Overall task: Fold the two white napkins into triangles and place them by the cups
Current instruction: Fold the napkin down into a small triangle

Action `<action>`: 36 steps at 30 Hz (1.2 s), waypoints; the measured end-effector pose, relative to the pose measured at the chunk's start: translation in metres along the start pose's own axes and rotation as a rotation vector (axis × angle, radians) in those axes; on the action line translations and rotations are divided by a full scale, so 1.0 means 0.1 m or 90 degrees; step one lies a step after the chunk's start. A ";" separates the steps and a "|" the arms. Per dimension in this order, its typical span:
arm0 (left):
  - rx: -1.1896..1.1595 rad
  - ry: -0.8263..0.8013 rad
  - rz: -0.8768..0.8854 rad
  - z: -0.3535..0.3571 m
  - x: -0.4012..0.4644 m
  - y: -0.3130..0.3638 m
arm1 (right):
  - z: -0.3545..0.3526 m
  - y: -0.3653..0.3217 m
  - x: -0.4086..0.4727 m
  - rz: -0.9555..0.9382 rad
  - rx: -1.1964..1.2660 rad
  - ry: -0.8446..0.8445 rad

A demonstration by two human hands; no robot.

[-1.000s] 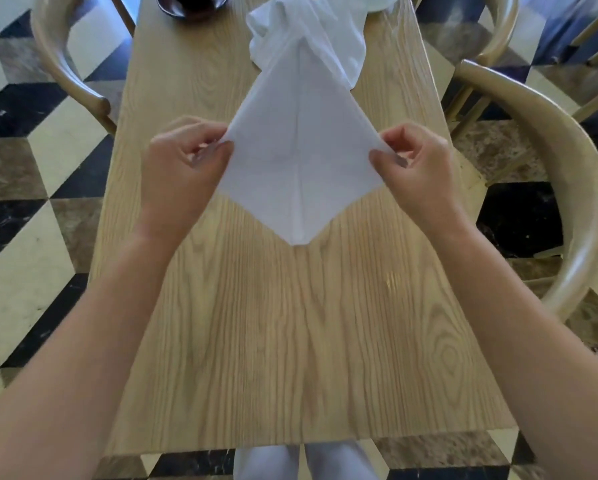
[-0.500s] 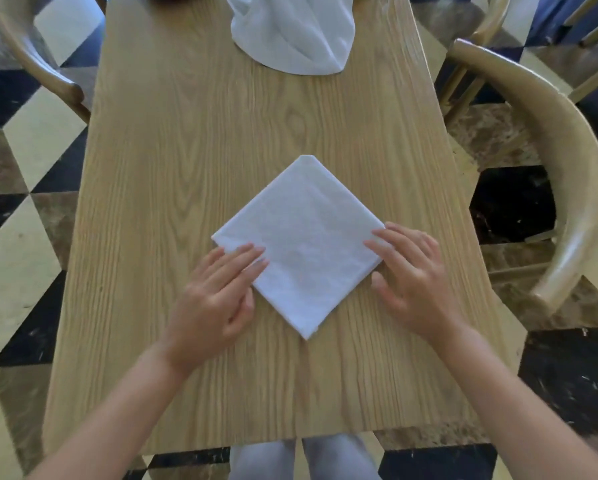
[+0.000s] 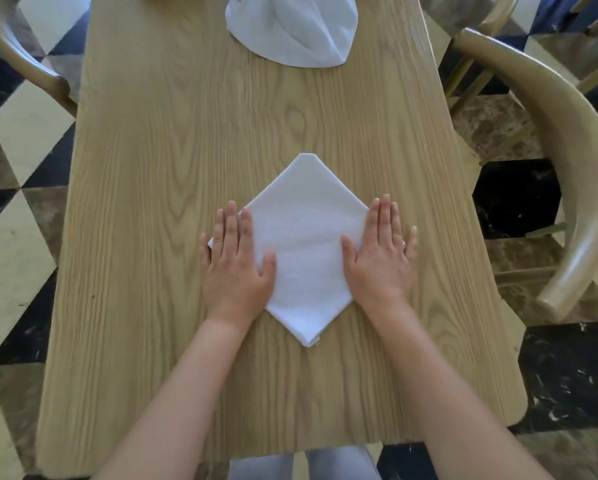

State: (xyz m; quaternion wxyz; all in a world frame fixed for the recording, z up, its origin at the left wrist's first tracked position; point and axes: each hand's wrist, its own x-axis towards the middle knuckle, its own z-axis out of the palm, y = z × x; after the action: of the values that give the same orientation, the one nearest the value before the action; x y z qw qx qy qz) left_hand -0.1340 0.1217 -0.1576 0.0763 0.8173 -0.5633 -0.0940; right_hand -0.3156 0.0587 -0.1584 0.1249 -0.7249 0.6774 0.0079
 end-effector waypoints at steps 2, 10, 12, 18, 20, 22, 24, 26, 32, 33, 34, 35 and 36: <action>-0.007 -0.002 -0.013 -0.01 -0.01 0.01 | -0.04 -0.07 0.01 0.020 -0.008 0.001; 0.019 -0.017 -0.002 -0.04 -0.01 0.02 | -0.08 -0.55 0.52 -0.510 -0.048 -0.101; 0.027 -0.030 -0.008 -0.05 -0.01 0.04 | -0.13 -0.51 0.78 -0.505 -0.070 -0.077; 0.084 -0.070 0.245 -0.09 -0.06 0.07 | -0.19 -0.48 1.06 -0.518 -0.098 -0.060; 0.072 -0.100 0.366 -0.05 -0.15 0.16 | -0.18 -0.47 1.05 -0.521 -0.096 -0.055; 0.067 -0.120 0.419 -0.02 -0.23 0.22 | -0.17 -0.47 1.06 -0.518 -0.098 -0.049; 0.075 -0.131 0.475 -0.02 -0.30 0.21 | -0.17 -0.47 1.06 -0.517 -0.097 -0.045; 0.080 -0.135 0.560 -0.01 -0.43 0.17 | -0.16 -0.47 1.05 -0.519 -0.093 -0.043; 0.080 -0.169 0.605 -0.07 -0.56 0.16 | -0.19 -0.49 1.02 -0.509 -0.128 -0.034; 0.067 -0.185 0.607 -0.09 -0.55 0.14 | -0.21 -0.49 1.00 -0.511 -0.139 -0.024; 0.039 -0.198 0.600 -0.11 -0.53 0.11 | -0.25 -0.46 0.96 -0.522 -0.144 -0.010; -0.001 -0.201 0.575 -0.15 -0.51 0.05 | -0.30 -0.40 0.90 -0.543 -0.135 0.003; -0.044 -0.192 0.533 -0.20 -0.49 -0.03 | -0.36 -0.32 0.81 -0.574 -0.107 0.012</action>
State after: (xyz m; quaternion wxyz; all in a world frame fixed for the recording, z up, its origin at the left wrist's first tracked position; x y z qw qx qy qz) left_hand -0.1435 0.1686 -0.1359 0.0522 0.4931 -0.8470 -0.1918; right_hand -0.2833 -0.0256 -0.1330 0.0505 -0.9548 0.2928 0.0007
